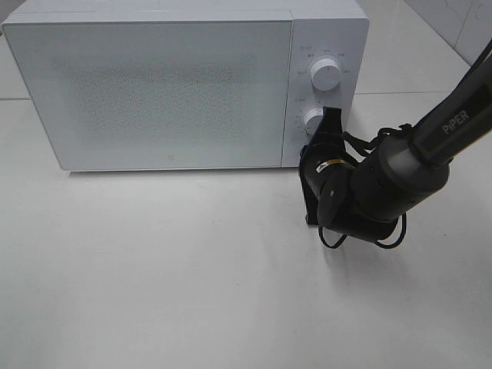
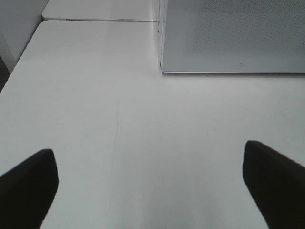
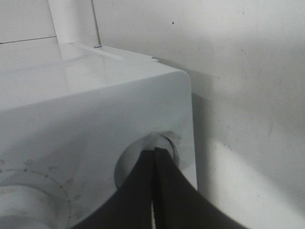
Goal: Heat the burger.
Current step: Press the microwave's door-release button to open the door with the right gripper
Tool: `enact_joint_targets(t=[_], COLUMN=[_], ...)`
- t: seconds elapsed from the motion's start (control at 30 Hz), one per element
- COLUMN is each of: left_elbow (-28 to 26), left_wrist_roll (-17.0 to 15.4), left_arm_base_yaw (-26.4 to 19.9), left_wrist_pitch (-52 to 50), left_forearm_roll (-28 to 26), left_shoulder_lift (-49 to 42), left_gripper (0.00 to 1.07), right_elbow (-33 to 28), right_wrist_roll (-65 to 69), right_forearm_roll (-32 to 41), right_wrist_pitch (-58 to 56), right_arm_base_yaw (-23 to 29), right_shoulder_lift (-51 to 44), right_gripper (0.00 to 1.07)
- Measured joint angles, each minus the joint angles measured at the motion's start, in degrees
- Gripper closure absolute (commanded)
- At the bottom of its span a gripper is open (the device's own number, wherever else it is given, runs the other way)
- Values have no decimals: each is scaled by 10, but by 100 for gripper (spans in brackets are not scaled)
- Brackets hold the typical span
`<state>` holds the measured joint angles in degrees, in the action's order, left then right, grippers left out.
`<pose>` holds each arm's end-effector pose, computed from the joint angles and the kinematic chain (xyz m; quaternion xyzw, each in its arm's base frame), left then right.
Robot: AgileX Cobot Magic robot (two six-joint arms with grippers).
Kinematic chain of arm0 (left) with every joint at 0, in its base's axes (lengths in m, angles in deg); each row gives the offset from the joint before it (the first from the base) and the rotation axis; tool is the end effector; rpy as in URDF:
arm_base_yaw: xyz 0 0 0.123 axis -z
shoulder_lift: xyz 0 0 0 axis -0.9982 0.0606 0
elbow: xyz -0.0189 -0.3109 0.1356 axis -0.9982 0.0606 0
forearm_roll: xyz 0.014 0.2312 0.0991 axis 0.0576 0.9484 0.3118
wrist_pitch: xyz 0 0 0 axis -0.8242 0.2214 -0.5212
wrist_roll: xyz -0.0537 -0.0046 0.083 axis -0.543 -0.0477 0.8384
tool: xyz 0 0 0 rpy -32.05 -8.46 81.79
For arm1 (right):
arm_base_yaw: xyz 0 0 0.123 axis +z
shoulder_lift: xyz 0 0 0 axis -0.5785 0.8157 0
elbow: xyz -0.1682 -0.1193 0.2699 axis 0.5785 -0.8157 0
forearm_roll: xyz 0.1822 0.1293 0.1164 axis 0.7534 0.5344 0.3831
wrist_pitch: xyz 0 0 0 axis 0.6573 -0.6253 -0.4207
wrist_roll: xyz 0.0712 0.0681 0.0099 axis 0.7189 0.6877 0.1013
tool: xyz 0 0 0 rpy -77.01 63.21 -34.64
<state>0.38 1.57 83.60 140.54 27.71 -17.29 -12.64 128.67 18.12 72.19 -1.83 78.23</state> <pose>-0.0558 -0.0112 0.2787 0.0026 0.8476 -0.0214 0.5302 0.3722 0.1787 0.1208 0.6162 0.5397 0.4046 0.4066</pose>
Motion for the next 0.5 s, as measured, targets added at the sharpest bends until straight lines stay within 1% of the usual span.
enact_joint_targets(t=[0.33,0.4,0.43,0.5], left_elbow=[0,0,0,0], left_wrist_roll=[0,0,0,0], left_arm_base_yaw=[0,0,0,0], left_wrist_pitch=[0,0,0,0], left_forearm_roll=[0,0,0,0], left_shoulder_lift=[0,0,0,0], left_gripper=[9,9,9,9], right_elbow=[26,40,40,56], right_wrist_roll=[-1,-1,-1,-1], right_forearm_roll=[24,47,47,78], right_wrist_pitch=[9,14,14,14], right_arm_base_yaw=[3,7,7,14], right_shoulder_lift=[15,24,24,30], right_gripper=[107,107,107,107])
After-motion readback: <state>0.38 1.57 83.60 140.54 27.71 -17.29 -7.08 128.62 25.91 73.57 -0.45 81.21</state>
